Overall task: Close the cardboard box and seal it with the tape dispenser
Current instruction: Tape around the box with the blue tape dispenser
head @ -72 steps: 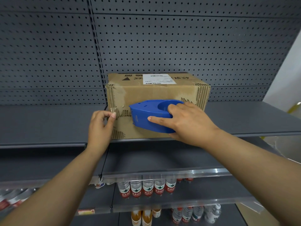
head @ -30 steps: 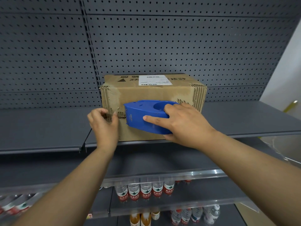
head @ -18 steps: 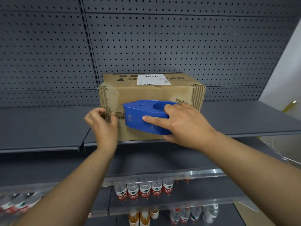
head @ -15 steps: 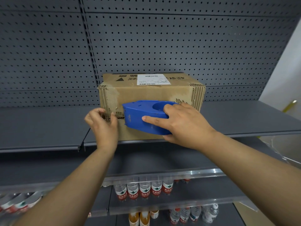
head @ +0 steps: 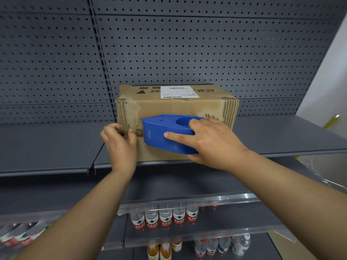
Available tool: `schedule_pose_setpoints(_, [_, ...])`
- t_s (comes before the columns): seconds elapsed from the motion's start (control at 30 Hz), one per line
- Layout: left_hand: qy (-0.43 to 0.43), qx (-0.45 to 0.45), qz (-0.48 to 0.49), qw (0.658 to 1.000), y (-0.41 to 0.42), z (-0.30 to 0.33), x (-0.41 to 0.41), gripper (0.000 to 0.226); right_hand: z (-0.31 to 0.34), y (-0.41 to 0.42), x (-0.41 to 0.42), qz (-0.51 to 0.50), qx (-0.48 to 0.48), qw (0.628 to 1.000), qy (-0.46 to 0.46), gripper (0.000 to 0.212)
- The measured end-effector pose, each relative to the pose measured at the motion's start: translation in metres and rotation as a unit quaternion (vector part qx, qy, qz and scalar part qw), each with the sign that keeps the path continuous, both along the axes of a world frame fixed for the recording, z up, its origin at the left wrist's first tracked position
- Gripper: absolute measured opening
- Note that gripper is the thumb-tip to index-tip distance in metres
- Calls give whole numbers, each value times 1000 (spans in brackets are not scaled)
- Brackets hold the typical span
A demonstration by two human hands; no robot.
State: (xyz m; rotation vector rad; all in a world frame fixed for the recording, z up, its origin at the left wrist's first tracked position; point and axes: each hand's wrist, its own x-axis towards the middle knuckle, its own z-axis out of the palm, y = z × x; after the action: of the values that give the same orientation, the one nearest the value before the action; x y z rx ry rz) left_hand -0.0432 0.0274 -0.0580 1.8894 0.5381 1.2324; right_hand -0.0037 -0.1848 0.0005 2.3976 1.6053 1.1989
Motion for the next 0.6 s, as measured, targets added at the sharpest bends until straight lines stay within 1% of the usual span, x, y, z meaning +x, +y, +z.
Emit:
schedule_pose_setpoints(0.2, [-8,29,30,999,7,-4,5,23,0,-2,1,3,-3,1000,1,72])
schedule_pose_setpoints(0.3, [-8,38,40,998,7,-2,5,26,0,-1,1,5,-1,1000,3,72])
schedule_pose_setpoints(0.6, [1,32,44,998,12,-1,3,25,0,2,-1,4,-5,1000,5,72])
